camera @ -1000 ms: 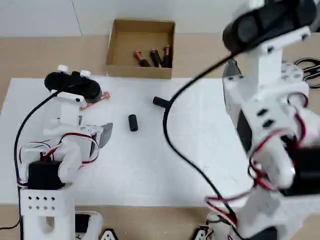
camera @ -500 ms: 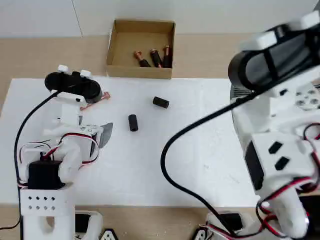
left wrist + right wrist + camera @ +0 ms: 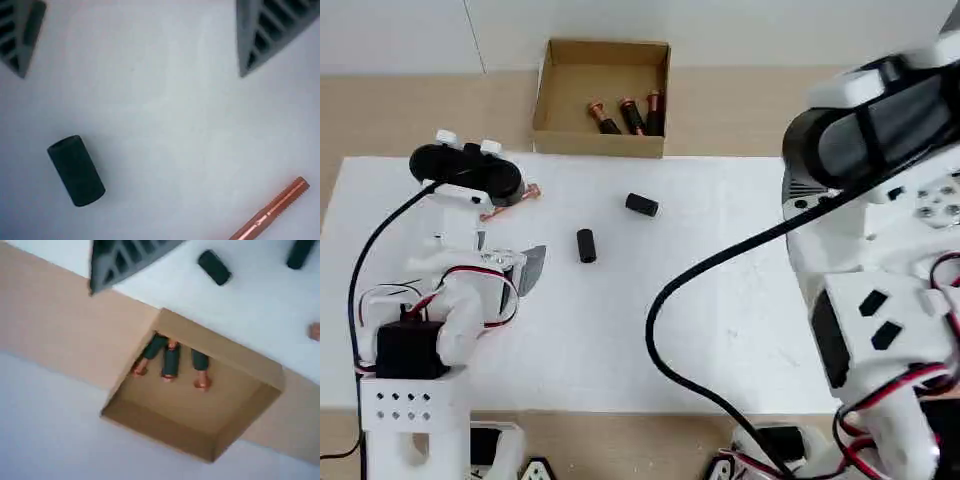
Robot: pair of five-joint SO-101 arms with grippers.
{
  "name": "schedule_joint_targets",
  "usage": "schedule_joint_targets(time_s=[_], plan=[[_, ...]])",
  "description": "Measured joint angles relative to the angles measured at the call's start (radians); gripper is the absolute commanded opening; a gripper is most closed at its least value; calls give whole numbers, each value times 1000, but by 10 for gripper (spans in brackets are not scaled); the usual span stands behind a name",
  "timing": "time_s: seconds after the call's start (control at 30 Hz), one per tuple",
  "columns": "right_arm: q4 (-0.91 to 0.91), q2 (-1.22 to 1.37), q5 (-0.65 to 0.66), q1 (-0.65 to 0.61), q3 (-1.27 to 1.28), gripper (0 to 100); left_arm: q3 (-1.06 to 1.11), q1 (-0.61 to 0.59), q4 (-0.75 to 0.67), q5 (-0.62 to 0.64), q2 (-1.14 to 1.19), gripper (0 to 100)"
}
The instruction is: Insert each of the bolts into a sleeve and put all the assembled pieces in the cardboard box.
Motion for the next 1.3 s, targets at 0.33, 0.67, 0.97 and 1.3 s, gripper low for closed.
schedule_joint_targets(time_s=[0.33,0.67,0.97,1.3], plan=[[0,11,-256,-315,385,184,0,0,2,0,0,255],[-279,14,-101,-362,1011,184,-2,-32,12,8,0,254],[-606,46,-75,-344,1163,183,-38,-315,28,80,0,254],[-482,577,-15,-282,746,184,-38,-348,86,83,0,254]])
